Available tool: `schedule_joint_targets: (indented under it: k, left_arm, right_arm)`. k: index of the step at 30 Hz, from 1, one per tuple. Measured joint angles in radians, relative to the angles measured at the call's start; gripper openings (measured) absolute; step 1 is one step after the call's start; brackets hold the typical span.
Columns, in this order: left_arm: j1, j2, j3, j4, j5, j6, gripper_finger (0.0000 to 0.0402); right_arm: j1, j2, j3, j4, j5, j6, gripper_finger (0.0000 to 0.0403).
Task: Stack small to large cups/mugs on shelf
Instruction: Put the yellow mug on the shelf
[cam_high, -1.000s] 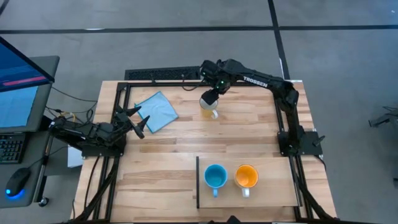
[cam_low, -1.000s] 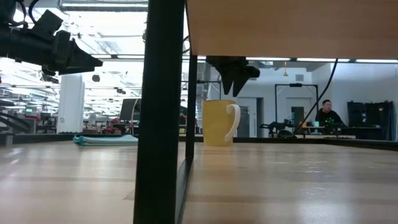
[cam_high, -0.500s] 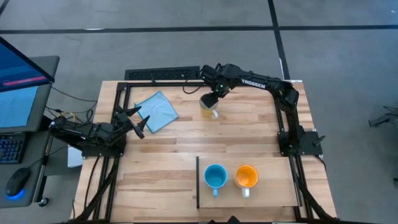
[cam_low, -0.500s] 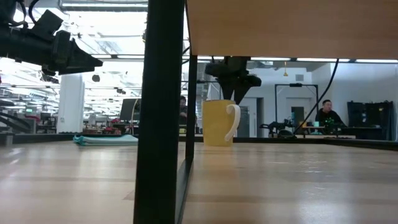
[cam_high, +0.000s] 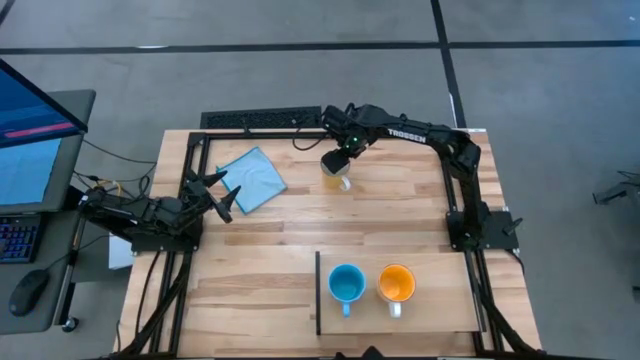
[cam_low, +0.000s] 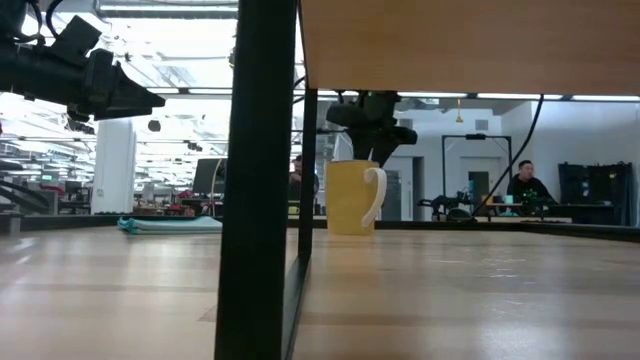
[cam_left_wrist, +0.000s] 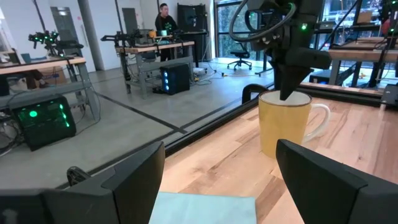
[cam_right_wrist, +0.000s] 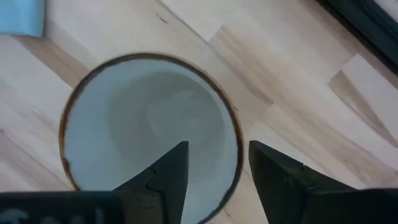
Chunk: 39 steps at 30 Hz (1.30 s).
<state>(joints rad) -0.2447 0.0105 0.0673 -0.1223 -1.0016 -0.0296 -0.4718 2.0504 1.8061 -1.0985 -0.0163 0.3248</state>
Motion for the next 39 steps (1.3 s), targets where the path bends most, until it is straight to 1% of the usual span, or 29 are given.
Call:
schedule_joint_targets:
  k: [5,7,9,12,16,21,22,28,31,34,39]
  left_arm:
    - [0.0,0.0,0.0,0.0,0.0,0.0,0.0302]
    - [0.0,0.0,0.0,0.0,0.0,0.0,0.0302]
    - [0.0,0.0,0.0,0.0,0.0,0.0,0.0302]
    - [0.0,0.0,0.0,0.0,0.0,0.0,0.0302]
    - [0.0,0.0,0.0,0.0,0.0,0.0,0.0302]
    - [0.0,0.0,0.0,0.0,0.0,0.0,0.0302]
    - [0.0,0.0,0.0,0.0,0.0,0.0,0.0302]
    - [0.0,0.0,0.0,0.0,0.0,0.0,0.0302]
    - [0.0,0.0,0.0,0.0,0.0,0.0,0.0302]
    - [0.0,0.0,0.0,0.0,0.0,0.0,0.0302]
    - [0.0,0.0,0.0,0.0,0.0,0.0,0.0302]
  right_arm:
    - [-0.002,0.046,-0.003,-0.005,-0.045,-0.011,0.0179]
    - [0.001,0.058,0.002,0.033,-0.046,-0.01,0.0176]
    - [0.001,0.064,-0.001,0.02,-0.053,-0.016,0.0171]
    - [0.0,0.065,0.0,0.047,-0.047,-0.024,0.0158]
    - [-0.002,0.065,0.0,0.05,-0.036,-0.041,0.0117]
    - [-0.008,0.065,0.001,0.047,-0.037,-0.11,0.0032]
    - [-0.007,0.065,0.001,0.049,-0.035,-0.133,0.0026]
    - [0.005,0.065,0.005,0.042,-0.03,-0.124,0.0026]
    - [0.011,0.064,0.032,-0.017,-0.031,-0.132,0.0026]
    - [0.019,0.06,0.103,-0.063,-0.032,-0.132,0.0026]
    - [0.027,0.057,0.287,-0.235,-0.034,-0.128,0.0026]
